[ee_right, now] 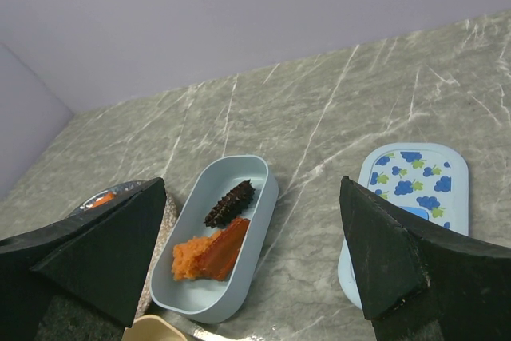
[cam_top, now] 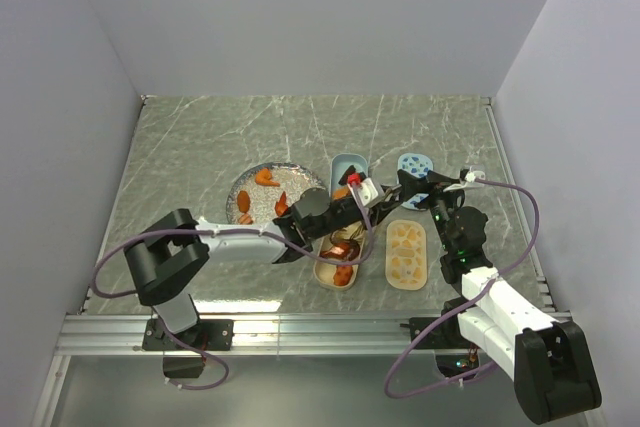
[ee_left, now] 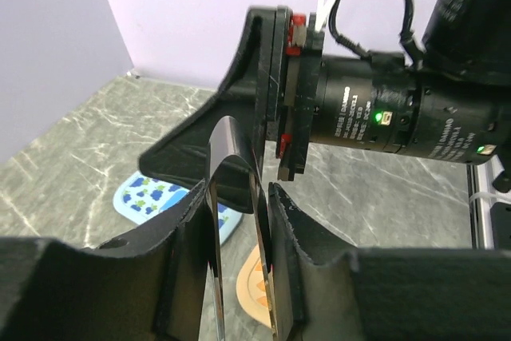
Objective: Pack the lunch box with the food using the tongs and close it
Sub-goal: Grab the clamp with the left arm, then pick up the food using the clamp
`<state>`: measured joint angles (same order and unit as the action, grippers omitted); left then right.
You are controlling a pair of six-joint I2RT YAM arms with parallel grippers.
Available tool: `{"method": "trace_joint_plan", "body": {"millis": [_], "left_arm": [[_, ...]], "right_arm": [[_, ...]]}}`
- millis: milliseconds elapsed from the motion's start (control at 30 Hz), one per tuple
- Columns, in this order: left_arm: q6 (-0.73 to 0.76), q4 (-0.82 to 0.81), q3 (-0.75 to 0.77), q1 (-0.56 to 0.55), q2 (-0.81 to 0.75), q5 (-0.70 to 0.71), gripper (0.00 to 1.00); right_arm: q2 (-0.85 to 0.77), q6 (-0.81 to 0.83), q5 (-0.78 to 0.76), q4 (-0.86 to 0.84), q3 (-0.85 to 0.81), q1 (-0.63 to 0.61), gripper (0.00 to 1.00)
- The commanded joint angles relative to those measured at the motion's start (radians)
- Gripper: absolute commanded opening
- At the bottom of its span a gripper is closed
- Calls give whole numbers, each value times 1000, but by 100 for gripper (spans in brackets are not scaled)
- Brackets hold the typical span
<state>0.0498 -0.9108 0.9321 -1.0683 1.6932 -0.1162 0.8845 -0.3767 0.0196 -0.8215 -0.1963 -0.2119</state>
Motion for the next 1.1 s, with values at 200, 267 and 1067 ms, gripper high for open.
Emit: {"method": "trace_joint_plan", "body": {"millis": [200, 267, 1067], "left_arm": [[30, -62, -45, -4, -170, 20, 37], [28, -66, -56, -5, -182, 23, 37], [289, -519, -415, 88, -443, 837, 42]], "right_arm": [[-16, 9, -3, -39, -35, -6, 96], [-15, 9, -3, -38, -35, -7, 96], [2, 9, -3, -45, -38, -7, 96]]}}
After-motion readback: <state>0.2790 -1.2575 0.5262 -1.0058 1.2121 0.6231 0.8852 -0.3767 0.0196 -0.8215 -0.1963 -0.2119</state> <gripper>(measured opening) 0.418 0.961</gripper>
